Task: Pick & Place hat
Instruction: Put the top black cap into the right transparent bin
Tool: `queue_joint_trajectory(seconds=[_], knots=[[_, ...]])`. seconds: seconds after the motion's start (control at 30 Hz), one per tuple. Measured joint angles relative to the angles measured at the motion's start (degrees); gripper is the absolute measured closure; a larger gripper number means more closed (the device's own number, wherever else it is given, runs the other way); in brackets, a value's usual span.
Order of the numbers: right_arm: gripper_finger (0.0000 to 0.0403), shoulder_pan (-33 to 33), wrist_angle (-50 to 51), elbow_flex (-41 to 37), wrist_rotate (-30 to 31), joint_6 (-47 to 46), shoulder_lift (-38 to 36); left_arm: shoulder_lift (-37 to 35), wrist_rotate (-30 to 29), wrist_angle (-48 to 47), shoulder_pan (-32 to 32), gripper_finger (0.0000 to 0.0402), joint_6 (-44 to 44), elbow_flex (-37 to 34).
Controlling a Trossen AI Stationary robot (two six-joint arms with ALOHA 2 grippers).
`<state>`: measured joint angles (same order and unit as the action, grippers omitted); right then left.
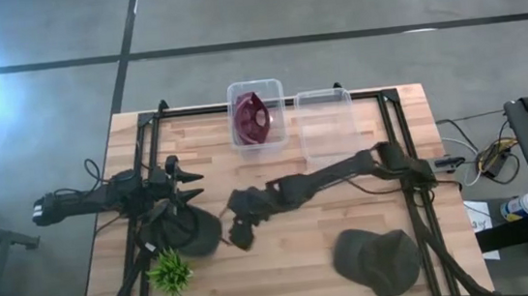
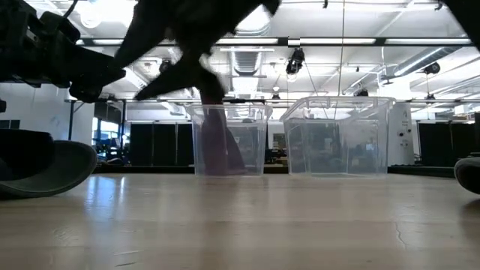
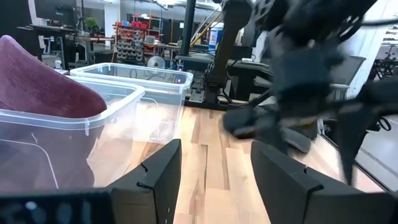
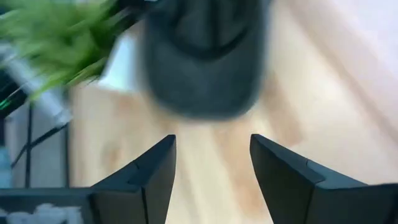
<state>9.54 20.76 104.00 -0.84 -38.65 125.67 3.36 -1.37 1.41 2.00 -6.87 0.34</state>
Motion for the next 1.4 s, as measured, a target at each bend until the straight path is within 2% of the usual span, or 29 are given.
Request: queue_joint_trajectory(seconds=[0.1, 0.13, 0.17, 0.27, 0.3, 0.37, 0.43, 0.53, 0.6, 0.67, 0.77, 0.9, 1.0, 1.07, 1.23, 1.4], knots=[[0.0202, 2.03, 0.05, -6.53, 3.24, -0.91, -6.64, 0.00, -0.02, 0.13, -0.01, 0.0213, -0.27, 0.02], [0.0202, 2.64, -0.05, -9.31, 4.45, -2.28, -9.19, 0.07, 0.10, 1.17, -0.02, 0.0213, -3.04, 0.02], [0.0202, 3.26, -0.16, -12.28, 5.68, -4.22, -11.66, 0.13, 0.84, 3.61, -0.13, 0.0213, -10.16, 0.02], [0.0202, 5.24, 0.12, -22.31, 9.89, -12.04, -18.70, -0.04, 2.25, 8.11, -0.22, 0.0213, -41.31, 0.42], [0.0202, 5.92, 0.27, -25.46, 11.02, -14.89, -20.81, 0.01, 1.57, 7.85, -0.24, 0.0213, -49.23, 0.73], [0.0202, 7.16, 0.22, -30.69, 13.03, -20.23, -24.86, 0.04, -2.72, 7.67, -0.12, 0.0213, -57.04, 1.03], [0.0202, 8.01, -0.43, -34.64, 14.58, -23.59, -28.55, 0.02, -9.24, 8.13, -0.11, 0.0213, -58.09, 1.26], [0.0202, 8.71, -1.28, -38.81, 15.19, -25.69, -32.23, 0.24, -19.46, 8.08, -0.13, 0.0213, -64.78, 1.25], [0.0202, 8.90, -1.50, -40.67, 15.11, -25.86, -34.10, 0.32, -22.40, 8.05, -0.11, 0.0213, -69.27, 1.27], [0.0202, 8.90, -1.66, -42.02, 15.12, -25.91, -36.17, 1.15, -22.22, 6.54, -0.14, 0.0213, -69.60, 1.80], [0.0202, 8.88, -1.66, -44.05, 15.53, -27.15, -38.88, 4.62, -18.31, 5.02, -0.98, 0.0213, -70.01, 2.27], [0.0202, 8.88, -1.34, -47.12, 16.02, -28.85, -42.21, 11.58, -7.97, 7.54, -2.39, 0.0213, -68.14, 5.78], [0.0202, 8.88, -1.40, -49.44, 16.01, -30.49, -44.03, 18.31, -0.19, 1.49, -3.91, 0.0215, -64.28, 11.32], [0.0202, 8.89, -1.05, -50.75, 15.98, -31.52, -44.58, 23.08, 2.59, -9.06, -5.43, 0.0218, -59.35, 16.31], [0.0202, 9.05, -1.45, -51.36, 14.88, -30.51, -44.70, 35.96, 2.54, -31.62, -10.97, 0.0226, -39.59, 29.60], [0.0202, 9.05, -1.58, -51.42, 14.67, -29.72, -44.57, 48.00, 0.82, -44.02, -15.04, 0.0227, -21.09, 40.24]])
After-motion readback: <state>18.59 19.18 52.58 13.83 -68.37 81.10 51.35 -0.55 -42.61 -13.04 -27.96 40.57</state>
